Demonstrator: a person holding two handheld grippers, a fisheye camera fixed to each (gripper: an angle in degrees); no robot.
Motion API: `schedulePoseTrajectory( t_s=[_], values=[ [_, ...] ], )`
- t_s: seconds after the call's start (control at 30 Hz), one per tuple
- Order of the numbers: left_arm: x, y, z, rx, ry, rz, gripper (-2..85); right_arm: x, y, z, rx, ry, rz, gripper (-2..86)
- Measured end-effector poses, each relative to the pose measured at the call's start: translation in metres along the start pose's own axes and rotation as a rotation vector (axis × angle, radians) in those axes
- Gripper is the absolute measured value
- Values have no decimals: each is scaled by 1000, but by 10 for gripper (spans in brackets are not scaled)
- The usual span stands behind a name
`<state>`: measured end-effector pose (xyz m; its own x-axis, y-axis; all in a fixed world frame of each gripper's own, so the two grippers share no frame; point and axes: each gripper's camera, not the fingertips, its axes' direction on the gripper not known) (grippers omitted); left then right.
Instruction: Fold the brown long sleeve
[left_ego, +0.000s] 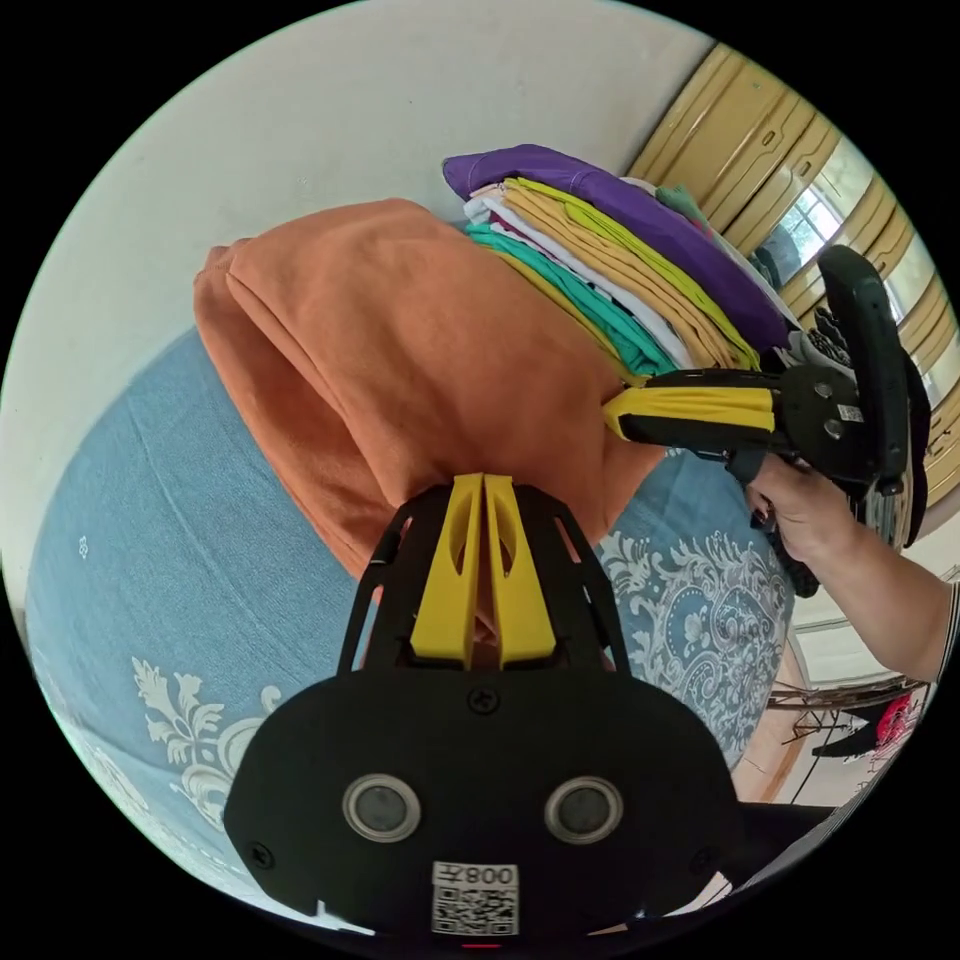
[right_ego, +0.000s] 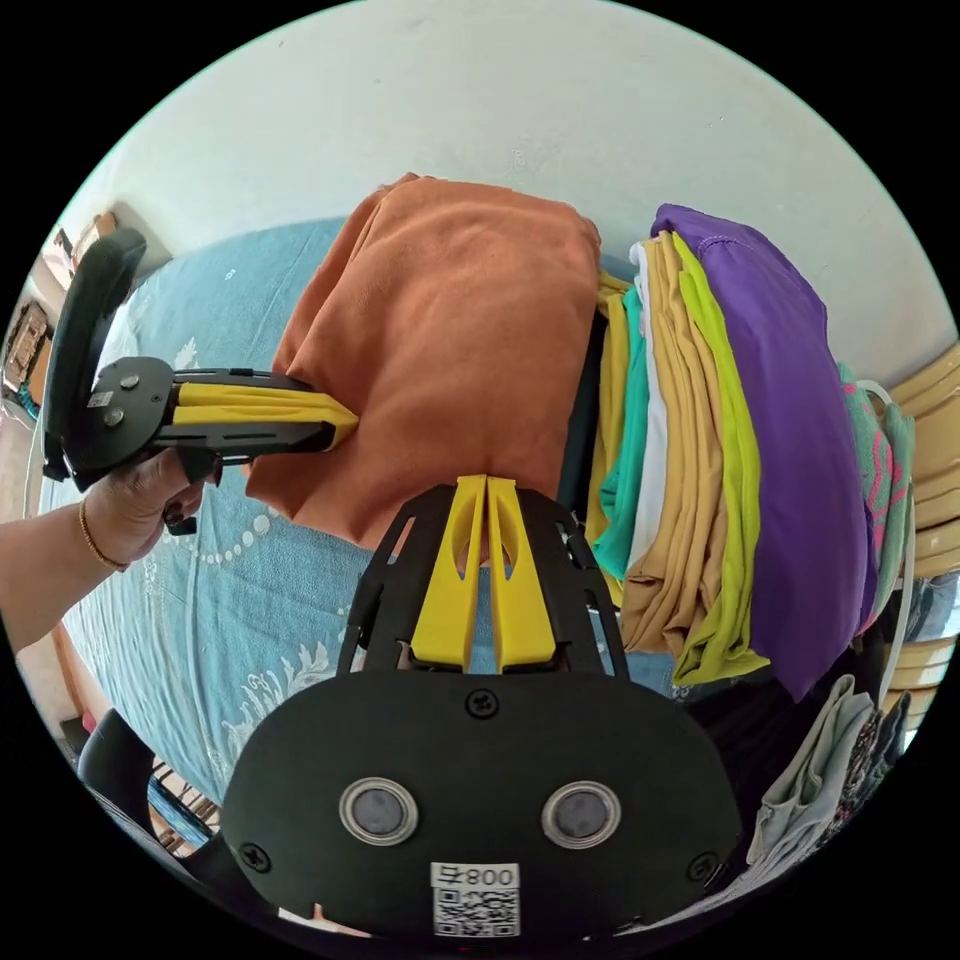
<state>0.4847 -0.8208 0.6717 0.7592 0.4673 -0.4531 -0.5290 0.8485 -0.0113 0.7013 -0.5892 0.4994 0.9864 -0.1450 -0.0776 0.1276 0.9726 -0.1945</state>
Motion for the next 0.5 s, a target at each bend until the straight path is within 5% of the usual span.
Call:
schedulePoseTrajectory(
  t_s=[0.37, 0.5],
  values=[
    [20, 62, -90, 165, 260, -20, 14, 46, 98, -89, 186, -177, 126, 12],
    [32, 66, -106, 150, 403, 15, 43, 76, 146, -138, 306, -101, 207, 42]
  ],
)
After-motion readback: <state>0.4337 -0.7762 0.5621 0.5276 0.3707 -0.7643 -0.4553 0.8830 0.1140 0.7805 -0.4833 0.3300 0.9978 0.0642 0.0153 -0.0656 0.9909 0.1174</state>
